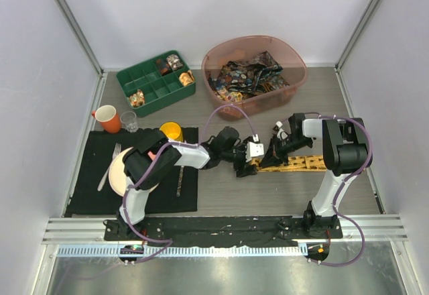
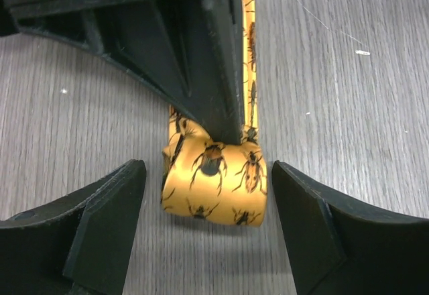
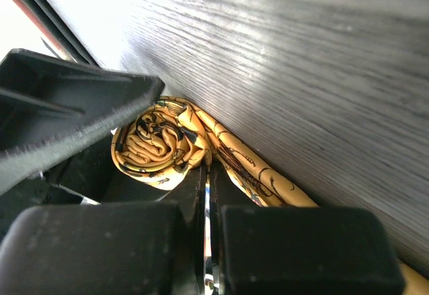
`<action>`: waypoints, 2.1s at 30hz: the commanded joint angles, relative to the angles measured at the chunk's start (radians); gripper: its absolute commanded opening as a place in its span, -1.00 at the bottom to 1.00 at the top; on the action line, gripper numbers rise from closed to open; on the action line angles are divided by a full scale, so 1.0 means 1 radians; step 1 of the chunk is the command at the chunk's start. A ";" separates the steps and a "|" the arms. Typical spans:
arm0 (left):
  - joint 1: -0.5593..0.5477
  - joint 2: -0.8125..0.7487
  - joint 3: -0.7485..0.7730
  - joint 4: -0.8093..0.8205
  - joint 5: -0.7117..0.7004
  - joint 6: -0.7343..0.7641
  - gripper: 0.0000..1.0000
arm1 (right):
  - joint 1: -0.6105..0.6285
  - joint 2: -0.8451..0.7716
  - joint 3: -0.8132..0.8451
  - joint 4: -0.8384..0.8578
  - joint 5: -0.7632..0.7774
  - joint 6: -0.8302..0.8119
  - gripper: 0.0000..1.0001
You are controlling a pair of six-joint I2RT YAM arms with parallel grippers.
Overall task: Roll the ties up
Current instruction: Roll the tie at the center of the board.
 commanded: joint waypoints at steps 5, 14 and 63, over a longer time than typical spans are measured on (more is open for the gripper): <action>-0.035 -0.008 0.091 -0.284 -0.065 0.164 0.51 | 0.011 0.052 -0.002 0.043 0.271 -0.064 -0.99; -0.035 0.033 0.169 -0.419 -0.067 0.200 -0.29 | 0.020 0.037 0.012 0.035 0.251 -0.060 -0.99; 0.018 0.024 0.146 -0.651 -0.174 0.071 -0.84 | 0.125 -0.136 0.009 0.186 -0.036 0.069 -0.04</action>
